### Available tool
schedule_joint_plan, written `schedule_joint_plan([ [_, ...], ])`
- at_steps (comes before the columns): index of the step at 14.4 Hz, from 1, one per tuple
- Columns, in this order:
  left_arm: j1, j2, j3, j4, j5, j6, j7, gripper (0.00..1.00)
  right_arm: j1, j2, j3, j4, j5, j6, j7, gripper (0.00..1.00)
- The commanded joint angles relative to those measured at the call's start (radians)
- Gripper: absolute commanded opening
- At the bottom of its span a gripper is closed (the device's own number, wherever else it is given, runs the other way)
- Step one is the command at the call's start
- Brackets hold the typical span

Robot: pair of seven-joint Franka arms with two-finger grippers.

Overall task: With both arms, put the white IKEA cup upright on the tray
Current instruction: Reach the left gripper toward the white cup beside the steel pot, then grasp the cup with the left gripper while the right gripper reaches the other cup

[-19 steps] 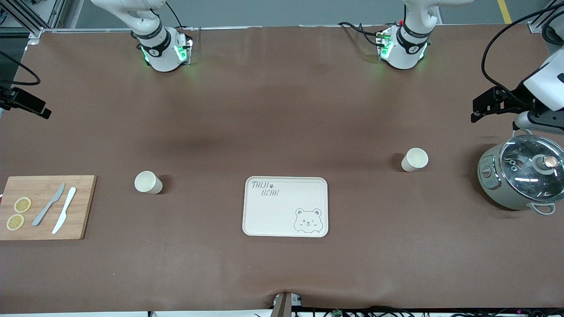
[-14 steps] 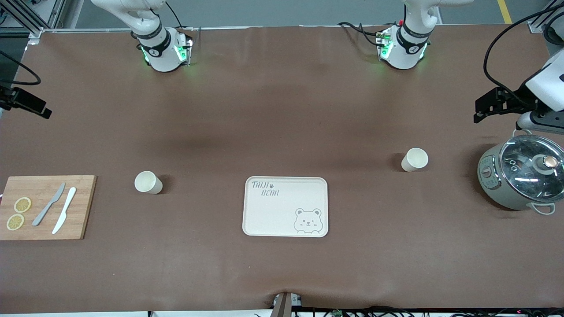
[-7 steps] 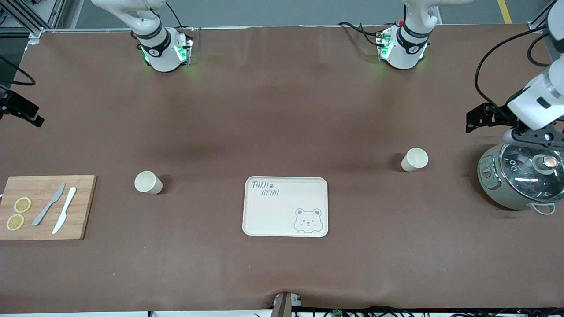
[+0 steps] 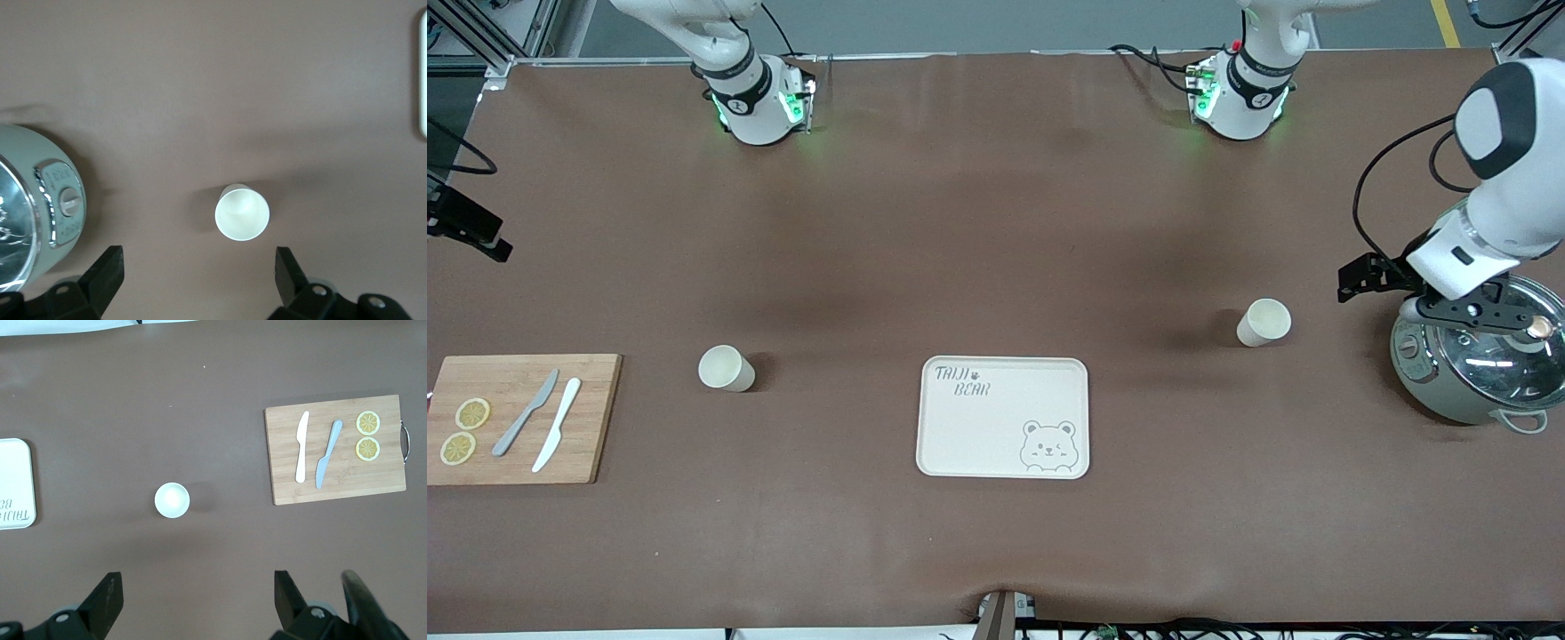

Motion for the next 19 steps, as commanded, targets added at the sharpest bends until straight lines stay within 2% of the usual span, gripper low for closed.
schedule_joint_plan([
  [1, 0.029, -0.056, -0.005, -0.12, -0.02, 0.096, 0.023, 1.0, -0.007, -0.012, 0.002, -0.013, 0.002, 0.012, -0.016, 1.0],
  [8, 0.073, -0.047, -0.014, -0.339, -0.023, 0.402, 0.064, 1.0, -0.006, -0.012, 0.002, -0.019, 0.002, 0.023, -0.015, 1.0],
  [14, 0.072, -0.012, -0.049, -0.458, -0.043, 0.591, 0.063, 1.0, -0.009, -0.012, 0.0, -0.019, 0.004, 0.013, -0.016, 1.0],
  [19, 0.072, 0.05, -0.109, -0.487, -0.091, 0.701, 0.026, 1.0, -0.007, -0.012, 0.0, -0.019, 0.002, 0.015, -0.016, 1.0],
])
